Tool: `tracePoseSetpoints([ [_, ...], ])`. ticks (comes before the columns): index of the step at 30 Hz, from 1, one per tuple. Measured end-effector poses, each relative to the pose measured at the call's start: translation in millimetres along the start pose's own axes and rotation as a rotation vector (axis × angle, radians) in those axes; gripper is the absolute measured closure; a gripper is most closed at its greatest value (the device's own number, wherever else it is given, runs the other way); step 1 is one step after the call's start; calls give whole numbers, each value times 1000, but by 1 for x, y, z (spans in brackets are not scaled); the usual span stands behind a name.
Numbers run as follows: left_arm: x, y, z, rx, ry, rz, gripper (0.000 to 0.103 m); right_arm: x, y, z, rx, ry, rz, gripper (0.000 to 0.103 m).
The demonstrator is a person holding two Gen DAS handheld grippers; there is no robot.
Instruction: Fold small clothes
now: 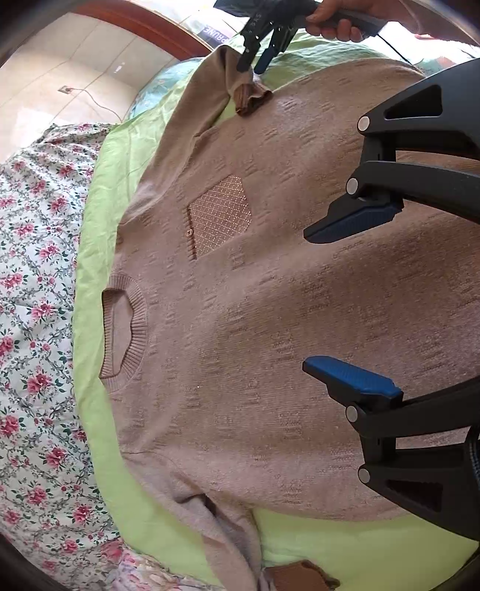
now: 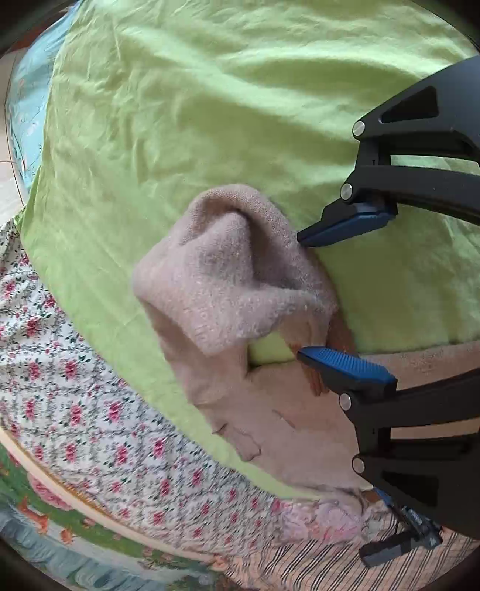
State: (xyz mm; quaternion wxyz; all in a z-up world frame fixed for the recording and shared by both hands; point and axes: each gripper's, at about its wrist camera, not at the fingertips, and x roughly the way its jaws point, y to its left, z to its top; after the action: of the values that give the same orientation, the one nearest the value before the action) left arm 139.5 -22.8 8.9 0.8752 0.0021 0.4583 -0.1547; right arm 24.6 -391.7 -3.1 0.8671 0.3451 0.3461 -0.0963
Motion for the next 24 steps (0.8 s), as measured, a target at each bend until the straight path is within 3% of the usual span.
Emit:
tracePoseSetpoints([
  [5, -2, 0, -2, -4, 2, -3, 39, -24, -16, -4, 44, -86, -7, 46],
  [7, 0, -3, -2, -2, 13, -10, 39, -21, -24, -2, 42, -72, -77, 47],
  [8, 1, -5, -2, 3, 16, -11, 39, -16, -29, 1, 55, -52, -74, 52],
  [11, 6, -12, -1, 20, 26, -12, 39, 2, -33, 10, 38, -26, -77, 53],
  [14, 7, -17, 0, 23, 35, -7, 39, 11, -36, 15, 99, -27, -6, 53],
  [16, 1, -15, 0, 23, 21, -3, 37, -2, -38, 11, 120, -85, 33, 53],
  [20, 2, -5, 2, 6, 23, 20, 34, -21, -44, -1, 144, -123, 55, 53],
  [22, 5, -1, 4, -9, 32, 25, 34, -25, -46, -4, 145, -136, 34, 53],
  [24, 6, 0, 5, -23, 32, 16, 34, -15, -47, -1, 122, -94, -33, 54],
])
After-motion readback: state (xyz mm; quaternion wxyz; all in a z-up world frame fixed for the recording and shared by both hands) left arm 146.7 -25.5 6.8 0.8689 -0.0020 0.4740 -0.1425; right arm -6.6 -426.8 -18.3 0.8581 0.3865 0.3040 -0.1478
